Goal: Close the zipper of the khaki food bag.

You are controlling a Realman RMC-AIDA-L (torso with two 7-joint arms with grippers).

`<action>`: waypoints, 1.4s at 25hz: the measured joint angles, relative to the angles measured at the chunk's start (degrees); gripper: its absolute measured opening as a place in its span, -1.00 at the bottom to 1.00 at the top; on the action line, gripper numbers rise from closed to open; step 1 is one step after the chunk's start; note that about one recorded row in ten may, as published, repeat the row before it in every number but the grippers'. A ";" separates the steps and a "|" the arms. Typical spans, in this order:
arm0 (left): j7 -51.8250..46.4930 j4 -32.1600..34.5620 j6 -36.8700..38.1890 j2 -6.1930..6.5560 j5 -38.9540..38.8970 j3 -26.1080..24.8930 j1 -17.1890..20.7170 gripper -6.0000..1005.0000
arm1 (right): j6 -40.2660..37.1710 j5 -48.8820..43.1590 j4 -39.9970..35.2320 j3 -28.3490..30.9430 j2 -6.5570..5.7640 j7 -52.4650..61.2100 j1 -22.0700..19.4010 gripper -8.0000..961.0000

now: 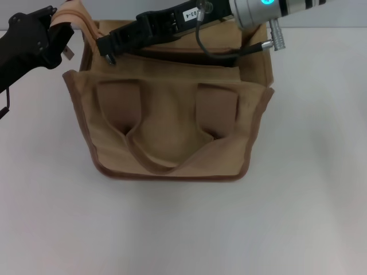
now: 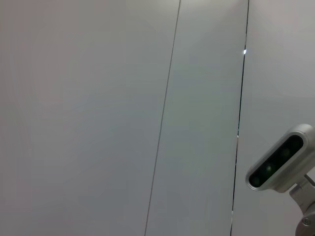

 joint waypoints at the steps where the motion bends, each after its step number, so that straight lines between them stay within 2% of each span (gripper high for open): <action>1: 0.00 0.00 0.03 0.01 0.00 0.00 -0.08 -0.98 | 0.19 -0.02 0.00 -0.23 0.10 0.01 0.15 -0.15; 3: -0.03 0.00 0.08 -0.01 -0.02 0.00 -0.38 -0.98 | 1.32 -0.03 -0.01 -1.34 0.51 0.09 0.47 -0.15; 18: 0.26 -2.93 -0.24 -0.19 -0.81 0.61 -3.94 -0.98 | 2.40 0.04 0.07 -1.89 0.81 0.11 0.29 -0.15; 33: 0.48 -3.76 -0.14 0.01 -2.18 -0.03 -2.81 -0.98 | 2.73 0.17 -0.13 -1.94 0.88 -1.50 -0.63 -0.20; 35: 0.49 -3.76 -0.11 0.02 -2.19 0.03 -2.80 -0.98 | 2.87 0.27 -0.12 -1.94 0.88 -2.00 -0.67 -0.34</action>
